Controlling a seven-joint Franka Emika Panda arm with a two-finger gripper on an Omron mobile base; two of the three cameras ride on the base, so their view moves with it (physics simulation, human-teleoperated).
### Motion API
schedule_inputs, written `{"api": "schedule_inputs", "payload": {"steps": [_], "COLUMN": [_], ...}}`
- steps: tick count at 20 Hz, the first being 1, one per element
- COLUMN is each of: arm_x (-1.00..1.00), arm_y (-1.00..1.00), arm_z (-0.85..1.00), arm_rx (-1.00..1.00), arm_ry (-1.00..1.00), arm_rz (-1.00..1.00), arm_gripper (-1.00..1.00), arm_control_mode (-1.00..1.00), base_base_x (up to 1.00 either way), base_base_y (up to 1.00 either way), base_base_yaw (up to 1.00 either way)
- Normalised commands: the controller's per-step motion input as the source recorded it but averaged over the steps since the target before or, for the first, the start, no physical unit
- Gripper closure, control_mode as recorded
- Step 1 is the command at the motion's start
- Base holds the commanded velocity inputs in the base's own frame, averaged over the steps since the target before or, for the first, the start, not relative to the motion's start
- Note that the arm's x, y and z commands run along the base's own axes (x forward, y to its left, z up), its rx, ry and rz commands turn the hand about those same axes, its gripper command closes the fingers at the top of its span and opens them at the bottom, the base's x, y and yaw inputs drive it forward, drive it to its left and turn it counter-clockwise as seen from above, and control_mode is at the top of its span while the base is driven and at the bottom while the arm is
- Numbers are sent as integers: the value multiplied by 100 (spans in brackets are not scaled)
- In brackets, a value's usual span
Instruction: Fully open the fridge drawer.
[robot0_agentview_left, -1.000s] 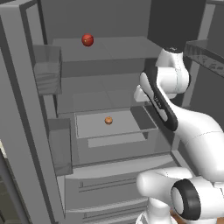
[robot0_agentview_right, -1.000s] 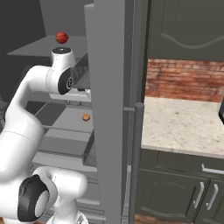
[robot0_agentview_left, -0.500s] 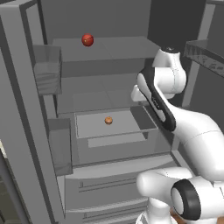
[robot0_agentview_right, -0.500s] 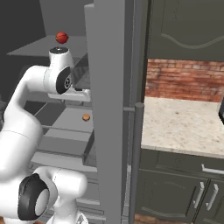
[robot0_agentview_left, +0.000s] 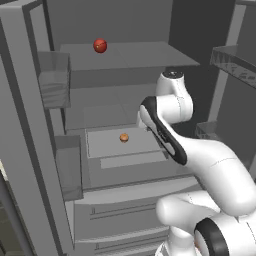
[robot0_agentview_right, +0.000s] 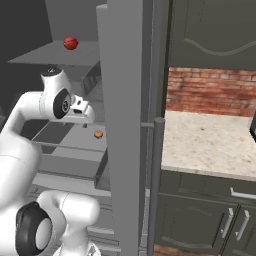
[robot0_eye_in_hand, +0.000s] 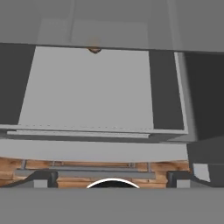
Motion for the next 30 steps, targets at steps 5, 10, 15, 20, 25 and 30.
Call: {"api": "schedule_inputs", "payload": {"steps": [5, 10, 15, 20, 25, 30], "arm_x": [8, 19, 35, 32, 36, 31], "arm_y": [39, 31, 23, 11, 7, 0], "arm_z": [-63, -38, -17, -32, -35, -36], "arm_rx": [0, 0, 0, 0, 0, 1], "arm_ry": [0, 0, 0, 0, 0, 0], "arm_rz": [0, 0, 0, 0, 0, 0], "arm_gripper": [-100, -100, -100, -100, -100, -100], "arm_control_mode": [-100, -100, -100, -100, -100, -100], "base_base_x": [0, 0, 0, 0, 0, 0], "base_base_y": [0, 0, 0, 0, 0, 0], "base_base_yaw": [0, 0, 0, 0, 0, 0]}}
